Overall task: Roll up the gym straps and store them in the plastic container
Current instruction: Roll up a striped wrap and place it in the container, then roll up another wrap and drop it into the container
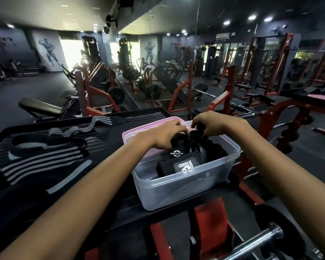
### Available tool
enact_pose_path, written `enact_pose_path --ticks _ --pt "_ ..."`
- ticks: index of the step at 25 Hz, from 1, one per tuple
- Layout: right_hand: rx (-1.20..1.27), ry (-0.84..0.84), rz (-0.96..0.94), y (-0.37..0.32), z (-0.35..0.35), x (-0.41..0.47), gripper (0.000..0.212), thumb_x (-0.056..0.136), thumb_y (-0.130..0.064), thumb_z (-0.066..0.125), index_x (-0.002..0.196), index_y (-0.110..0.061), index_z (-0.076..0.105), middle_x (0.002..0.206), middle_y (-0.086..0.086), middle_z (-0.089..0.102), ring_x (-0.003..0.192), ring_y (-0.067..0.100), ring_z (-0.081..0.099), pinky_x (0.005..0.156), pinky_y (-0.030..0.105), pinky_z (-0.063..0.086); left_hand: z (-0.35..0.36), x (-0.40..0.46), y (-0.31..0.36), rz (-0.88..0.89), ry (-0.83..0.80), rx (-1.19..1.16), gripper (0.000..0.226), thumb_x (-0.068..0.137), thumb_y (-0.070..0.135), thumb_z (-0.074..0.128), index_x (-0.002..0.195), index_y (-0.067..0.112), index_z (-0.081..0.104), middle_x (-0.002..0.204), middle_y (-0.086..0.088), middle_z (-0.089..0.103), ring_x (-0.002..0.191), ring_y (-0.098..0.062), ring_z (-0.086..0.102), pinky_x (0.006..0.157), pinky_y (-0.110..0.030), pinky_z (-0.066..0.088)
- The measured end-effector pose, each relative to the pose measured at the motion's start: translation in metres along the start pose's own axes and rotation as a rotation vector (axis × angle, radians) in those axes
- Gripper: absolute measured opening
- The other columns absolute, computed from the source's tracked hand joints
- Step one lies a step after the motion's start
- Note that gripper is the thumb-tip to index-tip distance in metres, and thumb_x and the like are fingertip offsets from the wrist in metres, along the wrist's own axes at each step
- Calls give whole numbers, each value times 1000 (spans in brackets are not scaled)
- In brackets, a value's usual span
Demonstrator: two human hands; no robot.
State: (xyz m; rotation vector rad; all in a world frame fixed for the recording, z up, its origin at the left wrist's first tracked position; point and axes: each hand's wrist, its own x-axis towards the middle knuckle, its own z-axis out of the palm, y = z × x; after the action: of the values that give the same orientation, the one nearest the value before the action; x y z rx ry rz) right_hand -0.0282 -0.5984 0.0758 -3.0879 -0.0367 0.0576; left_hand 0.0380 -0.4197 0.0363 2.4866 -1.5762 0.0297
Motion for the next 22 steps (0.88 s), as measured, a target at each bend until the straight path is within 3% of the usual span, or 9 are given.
enact_pose_path --ticks 3,7,10,13,16,20,22 --pt "-8 17 -29 -3 -1 2 43 83 -6 67 124 -13 58 119 9 61 107 22 58 87 30 48 -5 -7 2 -15 42 -57 61 75 -6 63 132 14 51 125 -8 42 112 -15 38 85 -13 27" --pt "-20 157 -125 -21 -7 3 33 84 -14 70 116 -12 63 111 5 60 103 20 57 83 27 46 -15 -24 -2 -62 130 -160 46 79 2 65 122 14 59 119 -3 48 102 -16 51 85 -21 40" --pt "87 287 -257 -61 -16 2 25 83 -16 72 106 -9 66 97 1 61 91 15 57 68 18 39 -27 -54 -15 -115 402 -309 30 78 2 68 107 10 68 107 -3 58 95 -17 59 82 -22 46" --pt "246 342 -338 -123 -23 5 26 81 -18 75 103 -9 67 95 4 69 87 17 62 71 25 44 -38 -103 -41 -182 635 -428 22 77 2 71 97 12 71 96 1 62 94 -14 62 85 -26 52" --pt "361 298 -383 -190 -19 17 30 79 -18 76 106 -10 67 96 4 70 87 17 64 78 31 50 -41 -162 -77 -274 633 -506 24 77 5 75 98 14 67 103 -4 66 96 -18 64 86 -30 52" --pt "396 217 -399 -282 15 45 34 80 -15 75 111 -7 63 95 4 64 86 13 57 70 19 40 -37 -248 -120 -434 679 -532 25 79 5 74 102 13 66 111 -2 64 98 -13 61 73 -14 52" --pt "468 193 -374 -313 39 60 34 79 -12 74 111 -5 63 98 7 65 87 13 57 72 18 41 -34 -284 -139 -477 682 -486 25 80 6 73 100 19 65 111 -1 63 102 -12 60 75 -14 51"
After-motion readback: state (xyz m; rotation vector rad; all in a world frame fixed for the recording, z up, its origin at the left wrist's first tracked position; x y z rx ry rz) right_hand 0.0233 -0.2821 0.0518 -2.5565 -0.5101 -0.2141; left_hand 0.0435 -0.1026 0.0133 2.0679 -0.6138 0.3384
